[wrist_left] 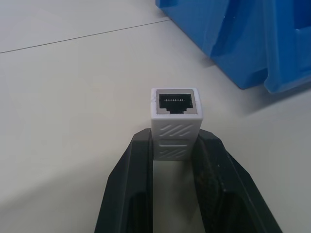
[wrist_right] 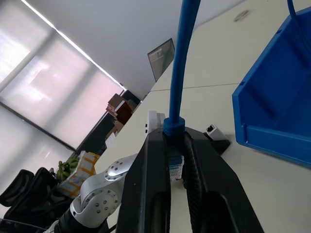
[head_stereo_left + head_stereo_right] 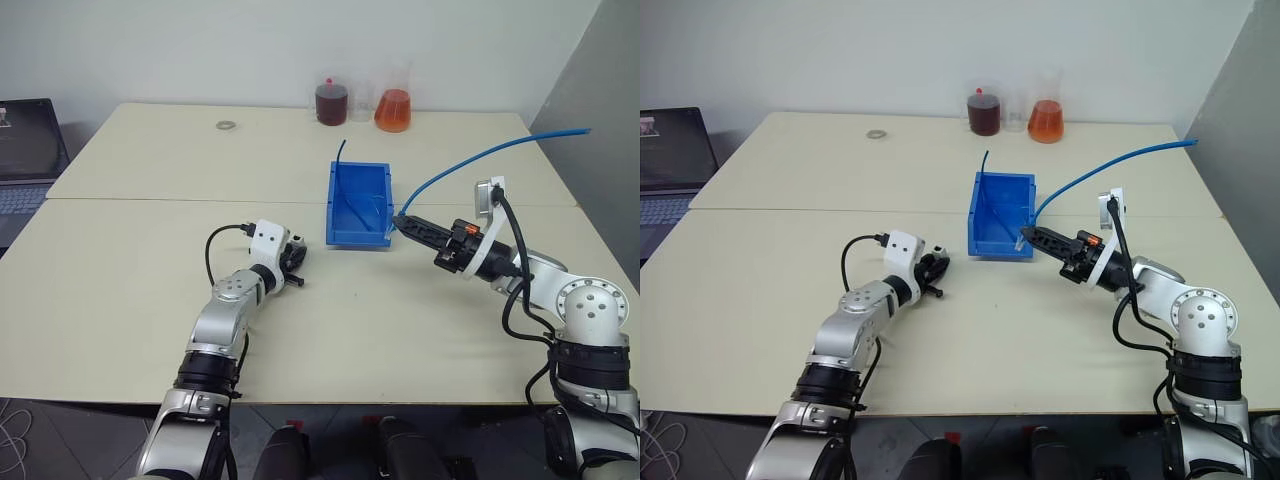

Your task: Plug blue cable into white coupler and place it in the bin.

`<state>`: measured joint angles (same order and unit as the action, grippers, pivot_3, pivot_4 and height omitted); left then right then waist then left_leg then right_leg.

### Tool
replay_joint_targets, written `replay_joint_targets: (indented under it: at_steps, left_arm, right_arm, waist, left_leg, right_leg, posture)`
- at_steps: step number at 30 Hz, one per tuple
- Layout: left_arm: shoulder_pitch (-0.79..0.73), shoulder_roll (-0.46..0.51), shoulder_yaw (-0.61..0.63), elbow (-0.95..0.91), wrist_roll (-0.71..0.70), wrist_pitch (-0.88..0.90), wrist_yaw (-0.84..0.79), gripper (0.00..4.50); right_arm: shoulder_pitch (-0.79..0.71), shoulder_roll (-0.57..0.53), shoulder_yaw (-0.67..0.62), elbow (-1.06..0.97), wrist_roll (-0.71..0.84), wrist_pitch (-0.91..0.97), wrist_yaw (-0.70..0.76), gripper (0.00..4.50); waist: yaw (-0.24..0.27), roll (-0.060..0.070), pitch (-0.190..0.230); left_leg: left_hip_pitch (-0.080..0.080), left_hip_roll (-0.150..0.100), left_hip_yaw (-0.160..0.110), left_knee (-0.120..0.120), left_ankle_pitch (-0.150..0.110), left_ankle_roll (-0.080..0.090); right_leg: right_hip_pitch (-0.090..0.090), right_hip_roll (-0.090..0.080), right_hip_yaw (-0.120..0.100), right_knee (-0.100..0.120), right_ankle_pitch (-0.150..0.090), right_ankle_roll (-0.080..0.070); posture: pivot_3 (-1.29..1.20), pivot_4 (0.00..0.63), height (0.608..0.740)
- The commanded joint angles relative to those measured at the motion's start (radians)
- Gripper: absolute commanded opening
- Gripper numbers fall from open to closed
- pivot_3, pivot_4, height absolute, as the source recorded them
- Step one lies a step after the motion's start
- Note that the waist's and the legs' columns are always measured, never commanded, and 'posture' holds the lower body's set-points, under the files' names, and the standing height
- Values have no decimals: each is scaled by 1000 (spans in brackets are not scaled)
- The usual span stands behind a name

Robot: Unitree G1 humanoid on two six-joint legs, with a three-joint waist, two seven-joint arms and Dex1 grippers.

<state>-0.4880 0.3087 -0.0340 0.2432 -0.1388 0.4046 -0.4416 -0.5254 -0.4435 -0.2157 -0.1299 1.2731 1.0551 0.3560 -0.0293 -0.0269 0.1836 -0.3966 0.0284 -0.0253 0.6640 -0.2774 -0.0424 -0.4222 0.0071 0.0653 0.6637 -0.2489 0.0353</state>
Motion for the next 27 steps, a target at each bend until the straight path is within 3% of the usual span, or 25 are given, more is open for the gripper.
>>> replay_joint_targets:
  at_steps: [1,7,18,27]
  left_arm:
    - [47,101,-75,-116,2,-24,-186,773]
    - [126,272,-124,-304,-133,-116,-586,773]
    - [10,160,-240,-15,-56,-378,-745,773]
    - [-25,135,-243,115,-31,-471,-799,773]
  right_arm:
    - [-12,-3,-17,-33,-4,-17,10,132]
    - [-40,-32,25,-41,-27,8,67,132]
    - [-72,-65,182,-91,-215,-48,234,132]
    - [27,-127,391,-178,-564,-333,425,132]
  waist:
    - [-3,0,0]
    - [-3,0,0]
    - [-4,1,0]
    - [-2,1,0]
  left_leg:
    - [0,0,0,0,0,0]
    - [-1,1,1,-1,0,0]
    - [0,0,1,1,0,0]
    - [-1,0,0,1,0,0]
  right_leg:
    - [0,0,0,0,0,0]
    - [-1,0,0,0,0,0]
    - [0,0,0,-1,0,0]
    - [0,0,-1,0,0,0]
  posture:
    - [0,150,740]
    - [0,150,740]
    - [0,150,740]
    - [0,150,740]
